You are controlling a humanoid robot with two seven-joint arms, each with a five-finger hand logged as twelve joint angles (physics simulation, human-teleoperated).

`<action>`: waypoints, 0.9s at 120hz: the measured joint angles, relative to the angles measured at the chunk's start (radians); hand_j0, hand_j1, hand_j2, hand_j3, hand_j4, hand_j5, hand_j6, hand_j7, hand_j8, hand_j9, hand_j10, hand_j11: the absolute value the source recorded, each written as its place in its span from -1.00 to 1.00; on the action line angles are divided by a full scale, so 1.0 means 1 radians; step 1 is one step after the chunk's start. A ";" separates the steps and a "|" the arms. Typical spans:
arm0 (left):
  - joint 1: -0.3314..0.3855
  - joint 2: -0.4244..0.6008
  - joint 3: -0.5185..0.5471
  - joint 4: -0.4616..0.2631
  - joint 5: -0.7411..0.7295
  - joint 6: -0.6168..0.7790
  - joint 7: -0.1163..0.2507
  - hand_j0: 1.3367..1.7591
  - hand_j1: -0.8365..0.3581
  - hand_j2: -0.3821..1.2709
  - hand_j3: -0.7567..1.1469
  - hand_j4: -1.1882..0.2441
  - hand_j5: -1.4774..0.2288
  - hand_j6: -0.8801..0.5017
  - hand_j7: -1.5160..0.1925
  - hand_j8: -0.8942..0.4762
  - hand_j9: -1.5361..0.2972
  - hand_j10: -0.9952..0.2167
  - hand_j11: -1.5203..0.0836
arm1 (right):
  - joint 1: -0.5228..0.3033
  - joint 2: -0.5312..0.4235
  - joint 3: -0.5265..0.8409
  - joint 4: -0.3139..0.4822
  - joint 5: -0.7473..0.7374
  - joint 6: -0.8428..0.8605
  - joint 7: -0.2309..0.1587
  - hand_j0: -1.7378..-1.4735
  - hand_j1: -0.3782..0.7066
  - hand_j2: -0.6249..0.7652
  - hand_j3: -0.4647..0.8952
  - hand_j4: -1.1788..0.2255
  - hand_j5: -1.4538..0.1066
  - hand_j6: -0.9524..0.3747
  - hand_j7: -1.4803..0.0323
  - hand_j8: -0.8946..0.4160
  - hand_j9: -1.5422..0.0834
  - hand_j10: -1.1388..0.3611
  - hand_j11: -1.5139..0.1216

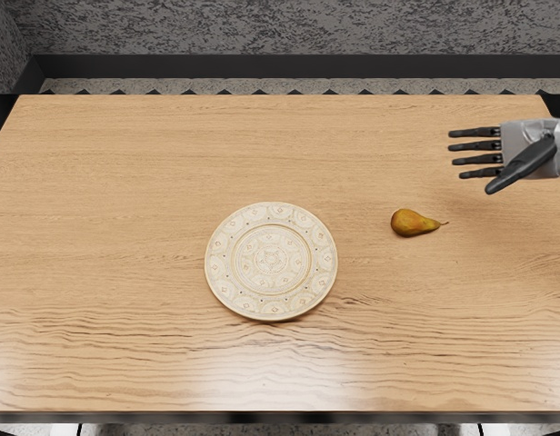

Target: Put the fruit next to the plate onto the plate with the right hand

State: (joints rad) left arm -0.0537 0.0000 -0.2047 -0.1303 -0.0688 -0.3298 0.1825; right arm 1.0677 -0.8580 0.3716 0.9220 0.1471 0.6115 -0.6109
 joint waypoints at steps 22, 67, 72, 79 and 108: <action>0.000 0.000 -0.001 0.000 0.000 0.000 0.000 0.52 0.96 -0.53 -0.21 0.64 0.71 0.25 0.75 0.28 0.66 0.62 0.87 | -0.024 -0.005 0.037 0.006 0.001 0.000 0.000 -0.40 -0.95 -0.10 -0.32 0.68 0.86 0.44 0.96 0.37 0.90 0.52 0.85; 0.000 0.000 0.002 0.000 0.000 0.000 0.000 0.52 0.96 -0.53 -0.21 0.64 0.71 0.25 0.75 0.29 0.66 0.62 0.87 | 0.241 0.143 -0.117 0.180 -0.278 0.000 0.000 -0.40 -0.95 -0.10 -0.32 0.68 0.86 0.44 0.96 0.37 0.90 0.52 0.85; 0.000 0.000 0.002 0.000 0.000 0.000 0.000 0.52 0.96 -0.53 -0.21 0.64 0.71 0.25 0.75 0.29 0.66 0.62 0.87 | 0.281 0.170 -0.176 0.194 -0.299 0.000 0.000 -0.40 -0.95 -0.10 -0.32 0.68 0.86 0.44 0.96 0.37 0.90 0.52 0.85; 0.000 0.000 0.002 0.000 0.000 0.000 0.000 0.52 0.96 -0.53 -0.21 0.64 0.71 0.25 0.75 0.28 0.66 0.62 0.87 | 0.315 0.194 -0.232 0.211 -0.341 -0.019 0.000 -0.40 -0.95 -0.10 -0.32 0.68 0.86 0.43 0.96 0.36 0.90 0.52 0.85; 0.000 0.000 0.002 0.000 0.000 0.000 0.000 0.52 0.96 -0.53 -0.21 0.64 0.71 0.25 0.75 0.28 0.66 0.62 0.87 | 0.348 0.243 -0.356 0.278 -0.569 -0.324 0.000 -0.40 -0.95 -0.10 -0.32 0.68 0.86 0.43 0.96 0.36 0.90 0.52 0.85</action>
State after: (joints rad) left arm -0.0537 0.0000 -0.2025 -0.1304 -0.0690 -0.3298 0.1825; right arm 1.4156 -0.6152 0.0158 1.2001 -0.4224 0.2874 -0.6109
